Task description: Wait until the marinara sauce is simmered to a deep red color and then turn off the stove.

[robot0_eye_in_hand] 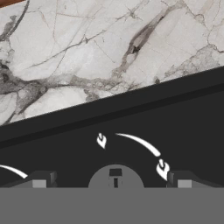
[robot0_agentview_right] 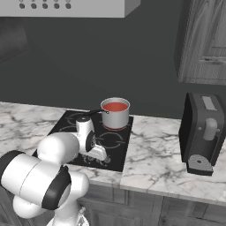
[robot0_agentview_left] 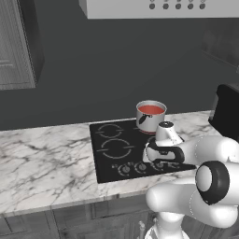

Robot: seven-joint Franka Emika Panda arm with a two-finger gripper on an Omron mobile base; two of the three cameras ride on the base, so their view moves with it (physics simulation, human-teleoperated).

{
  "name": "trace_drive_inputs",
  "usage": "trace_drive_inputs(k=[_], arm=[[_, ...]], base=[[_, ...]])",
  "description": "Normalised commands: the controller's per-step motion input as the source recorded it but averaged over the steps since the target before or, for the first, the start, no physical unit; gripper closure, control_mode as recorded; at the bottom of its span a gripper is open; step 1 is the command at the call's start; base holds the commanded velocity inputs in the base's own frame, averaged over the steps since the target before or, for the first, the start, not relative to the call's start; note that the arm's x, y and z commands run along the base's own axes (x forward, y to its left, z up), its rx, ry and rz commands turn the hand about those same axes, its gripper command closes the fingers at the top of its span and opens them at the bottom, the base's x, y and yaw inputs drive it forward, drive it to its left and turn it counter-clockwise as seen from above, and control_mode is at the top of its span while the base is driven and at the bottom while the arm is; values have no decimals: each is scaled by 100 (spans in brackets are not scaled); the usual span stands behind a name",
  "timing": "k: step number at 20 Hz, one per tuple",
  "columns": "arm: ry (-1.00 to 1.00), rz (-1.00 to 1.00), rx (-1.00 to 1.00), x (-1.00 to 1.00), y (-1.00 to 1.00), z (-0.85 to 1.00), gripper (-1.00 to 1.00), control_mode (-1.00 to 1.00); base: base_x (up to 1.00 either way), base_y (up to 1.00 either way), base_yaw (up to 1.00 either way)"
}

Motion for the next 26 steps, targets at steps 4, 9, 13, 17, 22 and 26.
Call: trace_drive_inputs(k=[4, 9, 13, 17, 22, 26], arm=[[0, 0, 0, 0, 0, 0, -100, -100], [0, 0, 0, 0, 0, 0, -100, -100], [0, 0, 0, 0, 0, 0, -100, -100], [0, 0, 0, 0, 0, 0, -100, -100], [0, 0, 0, 0, 0, 0, -100, -100], [0, 0, 0, 0, 0, 0, -100, -100]], base=[[0, 0, 0], [0, 0, 0], [0, 0, 0], [0, 0, 0], [0, 0, 0], [0, 0, 0]])
